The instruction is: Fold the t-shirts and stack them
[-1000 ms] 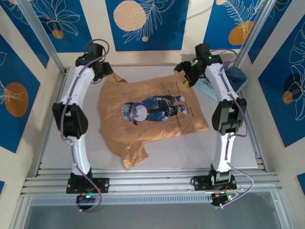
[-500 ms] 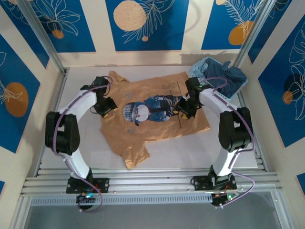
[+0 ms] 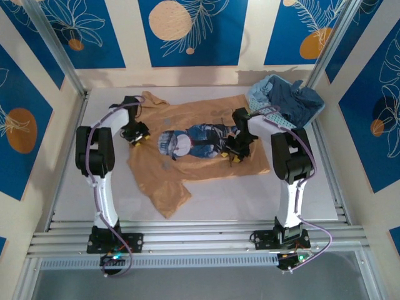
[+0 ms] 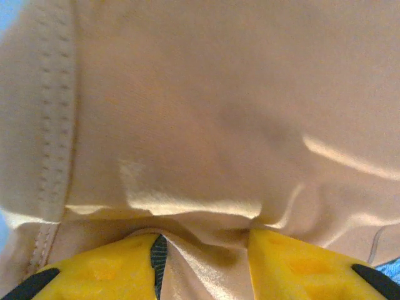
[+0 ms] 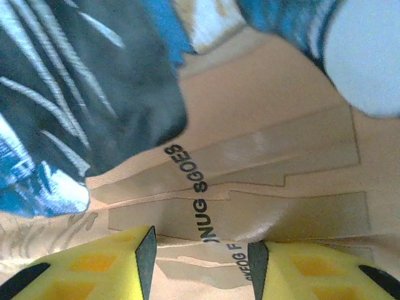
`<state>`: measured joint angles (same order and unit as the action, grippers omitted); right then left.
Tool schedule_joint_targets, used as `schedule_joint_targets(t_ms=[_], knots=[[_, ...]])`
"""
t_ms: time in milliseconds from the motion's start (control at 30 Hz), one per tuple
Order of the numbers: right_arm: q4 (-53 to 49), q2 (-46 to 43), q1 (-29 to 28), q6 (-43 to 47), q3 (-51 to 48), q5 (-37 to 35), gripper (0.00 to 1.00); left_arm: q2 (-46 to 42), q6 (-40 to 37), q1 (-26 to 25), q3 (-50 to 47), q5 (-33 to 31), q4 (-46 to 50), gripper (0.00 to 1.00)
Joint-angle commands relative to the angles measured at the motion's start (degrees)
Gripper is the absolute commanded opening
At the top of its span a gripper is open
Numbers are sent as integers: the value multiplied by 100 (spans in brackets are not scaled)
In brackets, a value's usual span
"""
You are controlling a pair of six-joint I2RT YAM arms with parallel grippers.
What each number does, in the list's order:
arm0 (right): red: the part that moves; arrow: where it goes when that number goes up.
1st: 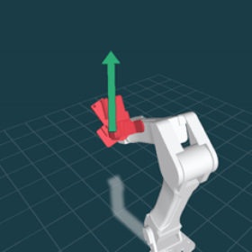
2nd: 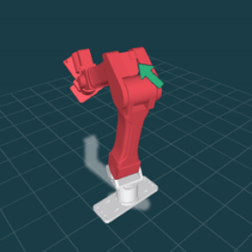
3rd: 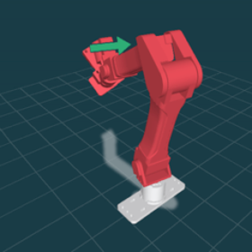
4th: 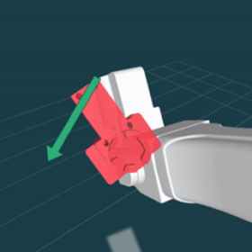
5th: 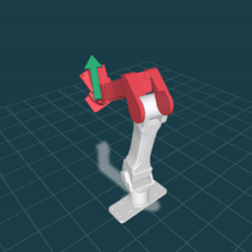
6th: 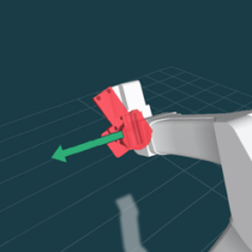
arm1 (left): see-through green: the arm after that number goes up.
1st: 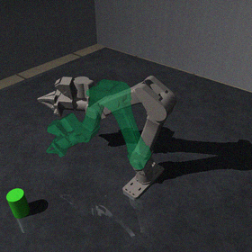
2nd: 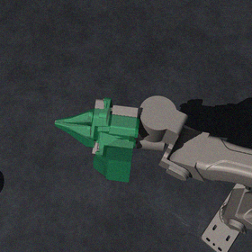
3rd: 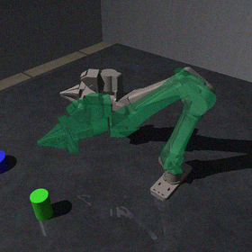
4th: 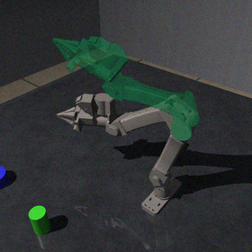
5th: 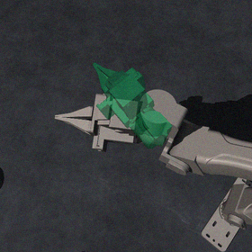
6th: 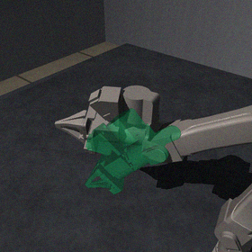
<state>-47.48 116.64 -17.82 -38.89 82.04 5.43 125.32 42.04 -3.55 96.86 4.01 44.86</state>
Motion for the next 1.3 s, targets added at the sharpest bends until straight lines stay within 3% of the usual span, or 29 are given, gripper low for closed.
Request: schedule_joint_targets(t_ms=[0,167,300,467,700,867,1067,1267], knots=[[-147,466,-65,-219,498,234,46,701,-494,241,1052,58,346,42],[-515,1070,-3,-113,1554,257,46,1235,-457,346,2506,-182,1004,47],[-629,707,-21,-40,1828,280,52,425,-500,299,2315,-779,1126,58],[-472,-451,68,-132,1012,184,60,-1256,-368,260,603,-794,1094,59],[-39,-2427,822,-299,-1242,439,61,-3375,-197,-200,-2817,166,1348,56],[-62,-3054,1158,-250,-2081,713,61,-4322,422,-829,-4582,946,1231,56],[127,-3196,1340,-218,-2567,840,61,-4631,1380,-1315,-5549,1337,312,56],[63,-3203,1474,-85,-2644,789,61,-4196,1500,-1480,-5511,1193,-87,51]])
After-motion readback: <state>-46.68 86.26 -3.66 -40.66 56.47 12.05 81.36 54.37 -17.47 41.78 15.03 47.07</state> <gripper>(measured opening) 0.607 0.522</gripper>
